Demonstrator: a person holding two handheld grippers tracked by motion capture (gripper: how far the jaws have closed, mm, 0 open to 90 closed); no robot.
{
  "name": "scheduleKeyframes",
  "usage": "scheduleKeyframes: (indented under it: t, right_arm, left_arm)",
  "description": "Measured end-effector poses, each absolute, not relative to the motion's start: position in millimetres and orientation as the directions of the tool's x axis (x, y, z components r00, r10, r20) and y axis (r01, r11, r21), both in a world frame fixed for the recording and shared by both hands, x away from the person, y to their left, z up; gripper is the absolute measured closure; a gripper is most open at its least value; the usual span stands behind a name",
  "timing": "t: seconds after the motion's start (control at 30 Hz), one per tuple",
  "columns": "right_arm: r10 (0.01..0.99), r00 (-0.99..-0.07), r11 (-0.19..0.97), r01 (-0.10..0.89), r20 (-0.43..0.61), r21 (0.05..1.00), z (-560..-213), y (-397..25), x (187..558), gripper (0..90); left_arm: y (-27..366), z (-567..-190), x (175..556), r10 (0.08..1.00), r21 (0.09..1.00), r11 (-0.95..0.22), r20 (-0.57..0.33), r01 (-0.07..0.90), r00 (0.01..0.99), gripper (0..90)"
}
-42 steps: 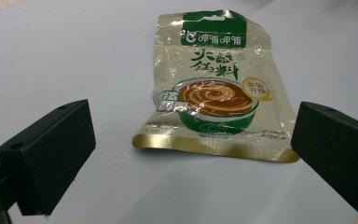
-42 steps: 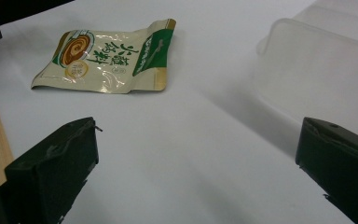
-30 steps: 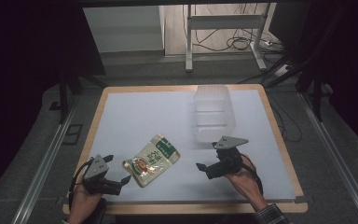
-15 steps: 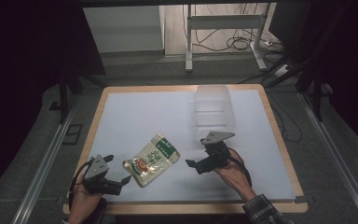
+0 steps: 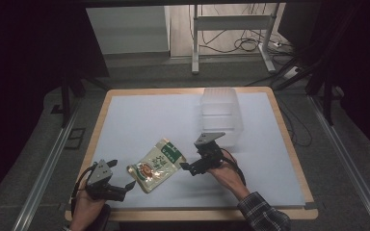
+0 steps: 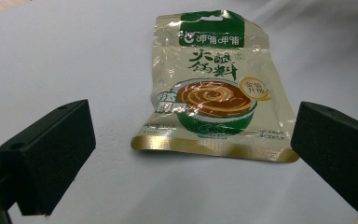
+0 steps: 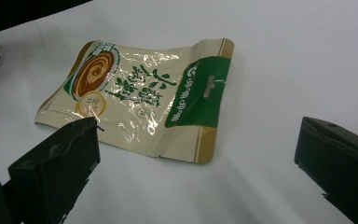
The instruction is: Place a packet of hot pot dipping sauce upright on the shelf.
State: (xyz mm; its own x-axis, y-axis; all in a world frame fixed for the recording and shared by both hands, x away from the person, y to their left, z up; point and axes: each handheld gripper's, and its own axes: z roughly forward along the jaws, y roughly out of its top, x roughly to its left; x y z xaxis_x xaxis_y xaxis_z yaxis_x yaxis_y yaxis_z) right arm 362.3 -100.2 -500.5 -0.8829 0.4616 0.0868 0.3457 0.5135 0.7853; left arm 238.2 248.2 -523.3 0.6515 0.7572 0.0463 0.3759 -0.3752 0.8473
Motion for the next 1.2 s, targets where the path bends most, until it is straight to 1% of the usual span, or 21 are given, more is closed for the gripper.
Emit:
scheduleKeyframes:
  t: [0.13, 0.37, 0.57, 0.63, 0.7, 0.9, 1.03, 1.07, 1.13, 1.2]
  right_arm:
    - [0.479, -0.873, 0.52, 0.369, 0.095, 0.77, -506, -92, 365, 0.6]
    - [0.457, -0.884, 0.54, 0.367, 0.103, 0.757, -513, -80, 368, 1.1]
    - [0.445, -0.89, 0.576, 0.373, 0.103, 0.727, -517, -67, 371, 1.7]
    - [0.451, -0.887, 0.582, 0.377, 0.099, 0.72, -519, -64, 373, 4.3]
    - [0.457, -0.884, 0.587, 0.385, 0.102, 0.712, -522, -62, 376, 8.7]
    - [0.474, -0.871, 0.585, 0.423, 0.131, 0.692, -527, -56, 386, 18.8]
    - [0.46, -0.875, 0.591, 0.428, 0.149, 0.684, -531, -51, 391, 27.6]
    - [0.46, -0.875, 0.591, 0.428, 0.149, 0.684, -531, -51, 391, 27.6]
    - [0.442, -0.883, 0.597, 0.42, 0.156, 0.683, -533, -47, 392, 33.6]
    - [0.434, -0.886, 0.6, 0.419, 0.164, 0.682, -533, -44, 393, 36.9]
  left_arm:
    - [248, -523, 238, 0.758, 0.847, -0.377, 0.049, 0.376, 0.65, 0.0]
    - [248, -524, 238, 0.758, 0.846, -0.379, 0.051, 0.376, 0.65, 0.0]
    - [248, -524, 238, 0.758, 0.846, -0.38, 0.053, 0.375, 0.65, 0.0]
    - [248, -524, 238, 0.758, 0.845, -0.381, 0.054, 0.374, 0.65, 0.0]
    - [248, -524, 238, 0.759, 0.846, -0.38, 0.054, 0.374, 0.649, 0.0]
    - [247, -524, 238, 0.758, 0.845, -0.382, 0.056, 0.373, 0.65, 0.0]
    - [247, -524, 238, 0.758, 0.846, -0.381, 0.055, 0.373, 0.65, 0.0]
    - [247, -524, 238, 0.758, 0.846, -0.381, 0.055, 0.373, 0.65, 0.0]
    - [247, -524, 238, 0.758, 0.845, -0.382, 0.056, 0.373, 0.65, 0.0]
    - [247, -524, 238, 0.758, 0.845, -0.383, 0.056, 0.373, 0.65, 0.0]
